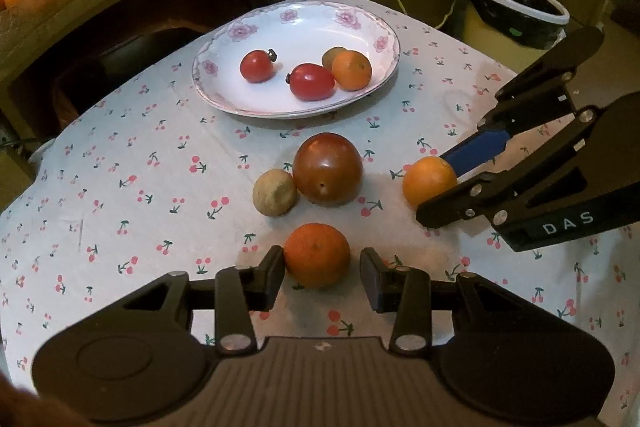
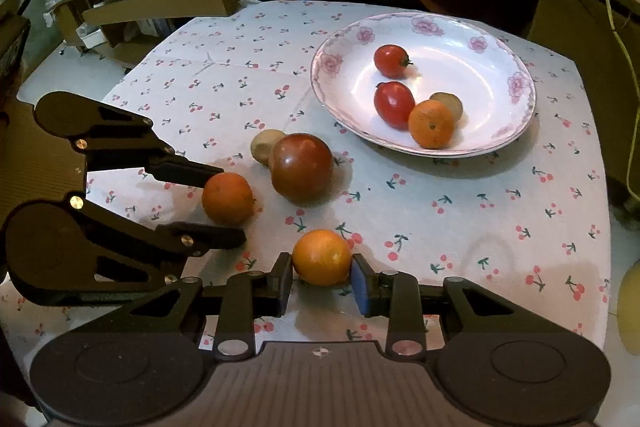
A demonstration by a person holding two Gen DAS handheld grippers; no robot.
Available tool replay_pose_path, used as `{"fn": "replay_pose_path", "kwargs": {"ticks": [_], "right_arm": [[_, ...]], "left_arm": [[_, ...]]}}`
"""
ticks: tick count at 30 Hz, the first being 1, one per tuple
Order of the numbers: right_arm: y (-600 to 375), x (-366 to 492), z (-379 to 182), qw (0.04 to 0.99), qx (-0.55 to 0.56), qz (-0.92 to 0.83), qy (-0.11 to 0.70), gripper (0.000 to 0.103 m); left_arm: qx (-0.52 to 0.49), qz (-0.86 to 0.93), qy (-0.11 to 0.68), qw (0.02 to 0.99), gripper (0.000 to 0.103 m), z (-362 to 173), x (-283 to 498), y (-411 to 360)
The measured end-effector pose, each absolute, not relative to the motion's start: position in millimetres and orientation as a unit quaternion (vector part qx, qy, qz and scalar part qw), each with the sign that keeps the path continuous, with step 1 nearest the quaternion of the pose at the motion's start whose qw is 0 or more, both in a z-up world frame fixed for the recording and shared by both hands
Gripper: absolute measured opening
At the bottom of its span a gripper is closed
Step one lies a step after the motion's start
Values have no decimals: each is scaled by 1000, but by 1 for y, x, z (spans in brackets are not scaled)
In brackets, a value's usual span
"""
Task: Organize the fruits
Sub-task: 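Grasp an orange with the left tool while the right tool grasps another orange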
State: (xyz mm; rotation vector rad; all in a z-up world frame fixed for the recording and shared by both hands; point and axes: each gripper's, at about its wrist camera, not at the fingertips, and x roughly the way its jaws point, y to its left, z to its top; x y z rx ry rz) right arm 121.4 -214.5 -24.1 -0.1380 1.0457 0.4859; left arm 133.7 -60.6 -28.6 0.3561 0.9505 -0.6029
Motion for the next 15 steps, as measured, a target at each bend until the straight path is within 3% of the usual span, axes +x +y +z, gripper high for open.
{"fn": "replay_pose_path", "kwargs": {"ticks": [4, 9, 15], "right_arm": [[-214, 122, -24, 836, -67, 231, 493, 37], [-213, 121, -23, 836, -71, 233, 492, 51], [-213, 120, -22, 835, -74, 237, 492, 50]], "left_arm": [[168, -285, 446, 832, 47, -29, 133, -60], [162, -281, 449, 833, 51, -29, 135, -57], [165, -277, 445, 835, 51, -29, 135, -59]]}}
